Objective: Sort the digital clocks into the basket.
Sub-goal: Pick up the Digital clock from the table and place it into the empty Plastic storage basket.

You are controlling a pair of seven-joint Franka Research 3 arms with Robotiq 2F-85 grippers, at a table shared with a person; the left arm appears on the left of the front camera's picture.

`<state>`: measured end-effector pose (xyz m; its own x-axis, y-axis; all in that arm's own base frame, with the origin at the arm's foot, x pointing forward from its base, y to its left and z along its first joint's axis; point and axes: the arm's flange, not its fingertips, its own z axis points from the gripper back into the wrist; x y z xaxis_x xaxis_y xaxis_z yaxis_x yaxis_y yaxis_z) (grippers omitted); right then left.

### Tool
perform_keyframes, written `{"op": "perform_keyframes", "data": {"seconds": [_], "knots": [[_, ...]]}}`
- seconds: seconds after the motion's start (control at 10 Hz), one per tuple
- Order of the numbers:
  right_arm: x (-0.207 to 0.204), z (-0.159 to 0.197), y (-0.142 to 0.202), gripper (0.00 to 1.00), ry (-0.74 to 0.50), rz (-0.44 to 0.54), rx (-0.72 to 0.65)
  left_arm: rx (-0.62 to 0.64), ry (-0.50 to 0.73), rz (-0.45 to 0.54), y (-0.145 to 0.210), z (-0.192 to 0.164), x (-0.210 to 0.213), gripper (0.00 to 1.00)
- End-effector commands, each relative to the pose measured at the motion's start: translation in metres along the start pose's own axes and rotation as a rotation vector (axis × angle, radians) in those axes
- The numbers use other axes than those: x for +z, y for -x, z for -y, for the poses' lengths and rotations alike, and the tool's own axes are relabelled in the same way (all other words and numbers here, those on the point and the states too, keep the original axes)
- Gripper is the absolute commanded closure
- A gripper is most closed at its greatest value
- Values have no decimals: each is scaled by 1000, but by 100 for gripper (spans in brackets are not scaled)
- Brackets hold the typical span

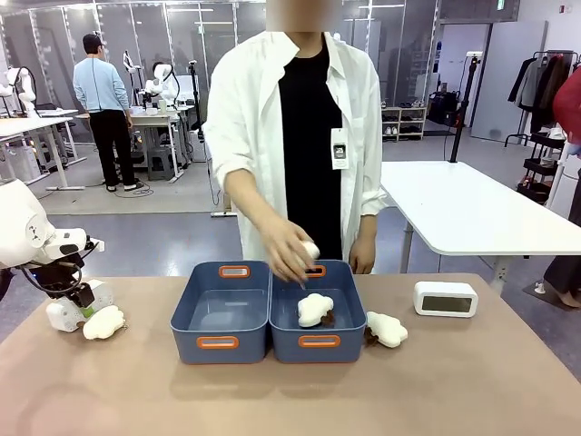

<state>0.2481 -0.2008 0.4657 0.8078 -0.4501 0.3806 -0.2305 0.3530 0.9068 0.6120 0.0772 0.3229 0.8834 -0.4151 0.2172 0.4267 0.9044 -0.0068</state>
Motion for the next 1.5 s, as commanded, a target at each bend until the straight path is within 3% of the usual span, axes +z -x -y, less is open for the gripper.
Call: {"op": "perform_keyframes", "data": {"seconds": [0.0, 0.4, 0.5, 0.6, 0.8, 1.1, 1.3, 1.4], "knots": [[1, -1, -1, 0, -11, 4, 15, -6, 0, -1, 0, 0, 0, 58], [1, -1, -1, 0, -11, 4, 15, -6, 0, -1, 0, 0, 0, 58], [1, -1, -1, 0, -11, 4, 15, 0, 0, 0, 0, 0, 0, 48], [1, -1, -1, 0, -11, 4, 15, -99, 48, 96, 6, -6, 32, 48], [1, -1, -1, 0, -11, 4, 15, -105, 63, 103, 26, -29, 75, 48], [1, -1, -1, 0, -11, 4, 15, -236, 148, 199, 37, -27, 110, 48], [1, -1, -1, 0, -11, 4, 15, -250, 224, 303, 49, -1, 146, 48], [1, -1, -1, 0, -11, 4, 15, -271, 301, 323, 41, 52, 174, 48]]}}
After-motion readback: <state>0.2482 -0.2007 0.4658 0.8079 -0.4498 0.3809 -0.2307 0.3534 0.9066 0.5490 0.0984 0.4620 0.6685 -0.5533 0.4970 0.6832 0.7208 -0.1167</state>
